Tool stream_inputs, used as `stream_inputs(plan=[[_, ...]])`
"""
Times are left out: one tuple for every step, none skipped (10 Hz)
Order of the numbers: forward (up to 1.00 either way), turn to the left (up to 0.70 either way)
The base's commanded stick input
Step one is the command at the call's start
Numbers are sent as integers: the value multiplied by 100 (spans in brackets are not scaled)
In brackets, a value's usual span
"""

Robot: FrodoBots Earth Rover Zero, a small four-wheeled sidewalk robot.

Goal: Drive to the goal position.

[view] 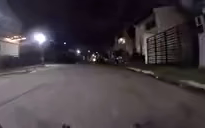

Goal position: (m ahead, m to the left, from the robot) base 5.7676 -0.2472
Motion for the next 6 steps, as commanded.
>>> stream_inputs(plan=[[100, 0], [100, 0], [100, 0], [100, 0], [100, 0], [100, -15]])
